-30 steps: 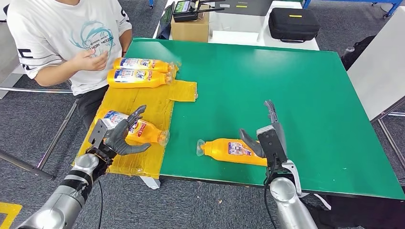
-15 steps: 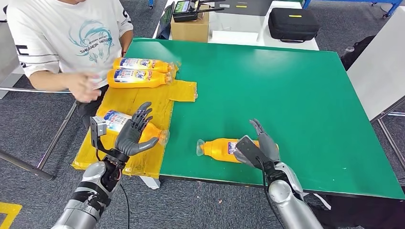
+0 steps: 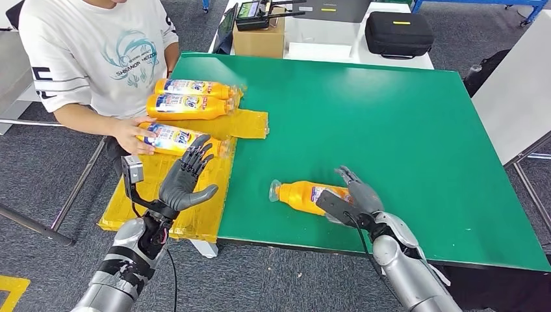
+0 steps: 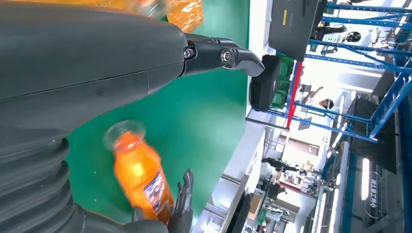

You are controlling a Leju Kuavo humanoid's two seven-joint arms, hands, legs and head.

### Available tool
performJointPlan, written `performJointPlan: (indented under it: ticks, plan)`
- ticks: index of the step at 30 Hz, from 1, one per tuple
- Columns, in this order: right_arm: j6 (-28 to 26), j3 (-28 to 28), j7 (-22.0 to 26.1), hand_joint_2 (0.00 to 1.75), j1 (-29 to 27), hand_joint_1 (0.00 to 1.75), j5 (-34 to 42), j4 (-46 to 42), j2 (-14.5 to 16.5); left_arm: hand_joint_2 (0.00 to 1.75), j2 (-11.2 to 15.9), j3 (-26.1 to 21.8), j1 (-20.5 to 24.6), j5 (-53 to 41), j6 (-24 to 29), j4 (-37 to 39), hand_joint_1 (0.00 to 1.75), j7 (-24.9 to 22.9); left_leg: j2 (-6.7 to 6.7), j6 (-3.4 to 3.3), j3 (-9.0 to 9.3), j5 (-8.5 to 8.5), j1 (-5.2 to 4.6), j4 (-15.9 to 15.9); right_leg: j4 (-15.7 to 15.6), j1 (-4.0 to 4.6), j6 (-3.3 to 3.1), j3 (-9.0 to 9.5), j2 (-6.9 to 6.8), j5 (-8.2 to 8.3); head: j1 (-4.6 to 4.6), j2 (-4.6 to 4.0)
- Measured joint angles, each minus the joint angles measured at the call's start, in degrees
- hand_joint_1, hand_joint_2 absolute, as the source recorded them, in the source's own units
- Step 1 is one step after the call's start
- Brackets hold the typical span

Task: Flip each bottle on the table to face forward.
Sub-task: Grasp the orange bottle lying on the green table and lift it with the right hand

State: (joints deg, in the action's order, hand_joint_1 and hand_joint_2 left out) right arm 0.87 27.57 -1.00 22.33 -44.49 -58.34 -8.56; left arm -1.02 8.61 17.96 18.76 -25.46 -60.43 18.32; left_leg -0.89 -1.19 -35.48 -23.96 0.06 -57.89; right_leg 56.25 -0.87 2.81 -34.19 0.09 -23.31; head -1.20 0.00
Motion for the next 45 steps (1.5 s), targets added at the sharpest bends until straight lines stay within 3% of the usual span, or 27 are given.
performJointPlan:
  ticks: [6, 9, 15, 23, 29, 32, 37, 40, 45]
  plan:
    - [15.3, 5.1, 4.3, 1.75, 7.1, 1.75, 3.1, 4.3, -4.2, 1.75, 0.1, 0.6, 0.9, 3.2, -3.8, 0.6, 0.0, -0.2, -0.02, -0.07, 0.04, 0.06, -0.1, 0.0, 0.0, -0.09, 0.08, 0.04, -0.01, 0.06, 0.01, 0.0]
    - [20.2, 8.3, 5.7, 1.75, 10.4, 1.75, 5.8, 6.1, -6.8, 1.75, 0.2, 0.8, 1.7, 4.2, -5.1, 1.7, 0.0, 0.0, -0.02, -0.09, 0.04, 0.06, -0.14, 0.0, 0.0, -0.12, 0.1, 0.04, -0.01, 0.08, -0.01, -0.01]
    - [21.7, 12.6, 6.4, 1.75, 14.0, 1.75, 7.0, 8.4, -9.8, 1.75, 0.4, 1.1, 2.5, 4.5, -5.9, 3.8, 0.0, 0.7, -0.01, -0.08, 0.04, 0.06, -0.14, 0.0, 0.0, -0.11, 0.11, 0.02, -0.01, 0.07, -0.01, 0.0]
    - [21.8, 14.7, 6.4, 1.75, 15.5, 1.75, 7.7, 9.7, -10.8, 1.75, 0.5, 1.3, 3.3, 4.5, -5.9, 5.2, 0.0, 0.9, -0.02, -0.09, 0.06, 0.06, -0.14, 0.0, 0.0, -0.12, 0.11, 0.05, -0.01, 0.07, -0.01, -0.01]
    - [25.2, 19.7, 7.4, 1.75, 19.8, 1.75, 9.5, 12.2, -12.1, 1.75, 0.5, 2.2, 4.8, 4.5, -6.6, 6.8, 0.0, 1.9, -0.03, -0.13, 0.08, 0.09, -0.16, 0.0, 0.0, -0.14, 0.15, 0.08, -0.02, 0.1, 0.0, -0.01]
    - [20.1, 21.4, 5.5, 1.75, 20.6, 1.75, 11.7, 13.2, -12.2, 1.75, 0.5, 2.4, 5.1, 4.4, -5.5, 7.2, 0.0, 2.2, -0.02, -0.13, 0.07, 0.09, -0.16, 0.0, 0.0, -0.13, 0.15, 0.1, -0.01, 0.11, 0.0, 0.0]
    - [-2.4, 17.3, -2.2, 1.75, 13.8, 1.75, 12.9, 10.1, -8.6, 1.75, 0.5, 1.9, 2.5, 4.0, 0.4, 4.0, 0.0, -0.2, -0.02, -0.09, 0.02, 0.06, -0.1, 0.0, 0.0, -0.07, 0.14, 0.03, -0.01, 0.08, 0.0, 0.0]
    - [-9.2, 11.5, -0.5, 1.75, 7.2, 1.75, 14.6, 4.0, -4.9, 1.75, 0.2, 1.5, 1.6, 4.2, 4.1, 2.5, 0.0, -1.5, -0.01, -0.04, -0.05, 0.01, -0.01, 0.0, 0.0, 0.0, 0.11, -0.07, -0.01, 0.05, -0.03, 0.0]
    - [-13.5, 3.1, 4.8, 1.75, 0.2, 1.75, 19.1, -4.7, 1.3, 1.75, -0.7, 1.5, 1.7, 5.3, 7.3, 2.1, 0.0, -2.0, -0.05, -0.02, -0.09, 0.01, 0.04, 0.0, 0.0, 0.05, 0.05, -0.11, -0.05, 0.01, -0.01, 0.0]
